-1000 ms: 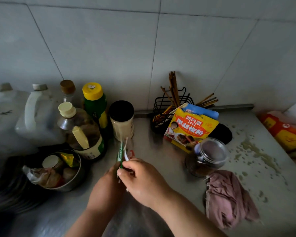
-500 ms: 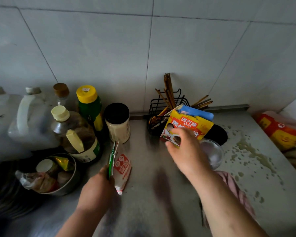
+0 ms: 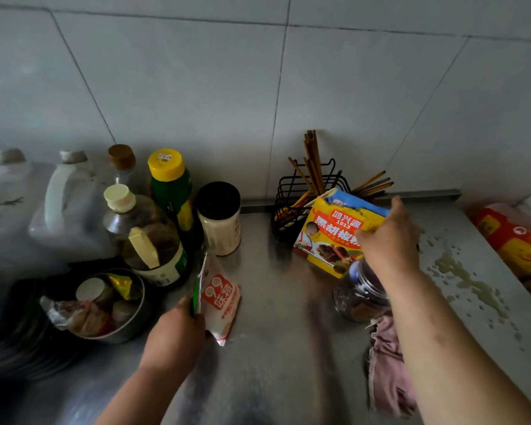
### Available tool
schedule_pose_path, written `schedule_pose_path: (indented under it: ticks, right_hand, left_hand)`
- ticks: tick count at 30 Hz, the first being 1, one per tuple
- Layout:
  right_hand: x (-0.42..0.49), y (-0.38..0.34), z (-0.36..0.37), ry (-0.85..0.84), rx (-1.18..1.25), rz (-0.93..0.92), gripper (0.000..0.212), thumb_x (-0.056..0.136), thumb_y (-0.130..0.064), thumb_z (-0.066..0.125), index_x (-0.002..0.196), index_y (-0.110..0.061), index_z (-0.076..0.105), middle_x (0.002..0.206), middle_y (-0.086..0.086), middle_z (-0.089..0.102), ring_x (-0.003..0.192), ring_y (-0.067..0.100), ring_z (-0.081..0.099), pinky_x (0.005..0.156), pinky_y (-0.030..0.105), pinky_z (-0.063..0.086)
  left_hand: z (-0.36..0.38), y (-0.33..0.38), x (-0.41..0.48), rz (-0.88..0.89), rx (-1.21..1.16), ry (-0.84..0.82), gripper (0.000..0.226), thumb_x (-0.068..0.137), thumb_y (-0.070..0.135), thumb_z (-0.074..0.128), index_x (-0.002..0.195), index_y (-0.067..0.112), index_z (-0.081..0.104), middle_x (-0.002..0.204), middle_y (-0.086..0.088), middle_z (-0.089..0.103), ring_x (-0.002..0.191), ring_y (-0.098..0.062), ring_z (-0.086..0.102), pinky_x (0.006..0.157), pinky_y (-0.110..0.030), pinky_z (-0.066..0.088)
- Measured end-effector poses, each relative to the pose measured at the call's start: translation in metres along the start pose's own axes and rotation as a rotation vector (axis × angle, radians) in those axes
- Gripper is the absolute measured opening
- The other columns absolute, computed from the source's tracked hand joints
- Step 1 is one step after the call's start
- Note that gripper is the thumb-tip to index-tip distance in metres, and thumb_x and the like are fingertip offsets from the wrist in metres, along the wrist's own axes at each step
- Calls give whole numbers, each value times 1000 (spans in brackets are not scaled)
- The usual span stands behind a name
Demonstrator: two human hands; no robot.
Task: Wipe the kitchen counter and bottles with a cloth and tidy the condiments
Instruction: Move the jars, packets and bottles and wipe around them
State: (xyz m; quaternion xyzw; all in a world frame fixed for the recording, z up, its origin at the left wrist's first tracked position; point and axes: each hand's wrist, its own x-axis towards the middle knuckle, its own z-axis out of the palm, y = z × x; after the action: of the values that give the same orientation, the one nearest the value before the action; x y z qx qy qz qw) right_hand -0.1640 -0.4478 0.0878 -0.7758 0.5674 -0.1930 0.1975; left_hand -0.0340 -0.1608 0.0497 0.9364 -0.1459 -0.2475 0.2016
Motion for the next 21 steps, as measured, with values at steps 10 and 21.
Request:
schedule_pose_path:
  ticks: [10,21]
  right_hand:
    - [-26,-17,2,-114,-225,-203,34,95,-39,53,104,-8,64,98,17,66,89,36,61,64,32,38]
    - [-91,-71,6,-184,-20,-382,34,93,-38,56,80,-7,64,76,15,67,79,40,61,59,35,39]
  left_hand:
    - [-5,-13,1,-38,-219,-3,29,95,14,43,122,15,54,94,3,59,71,-9,53,66,-24,46]
    - [-26,-46,-9,-101,-202,98,18,91,22,44,97,19,61,95,-3,69,88,-26,65,76,-34,54]
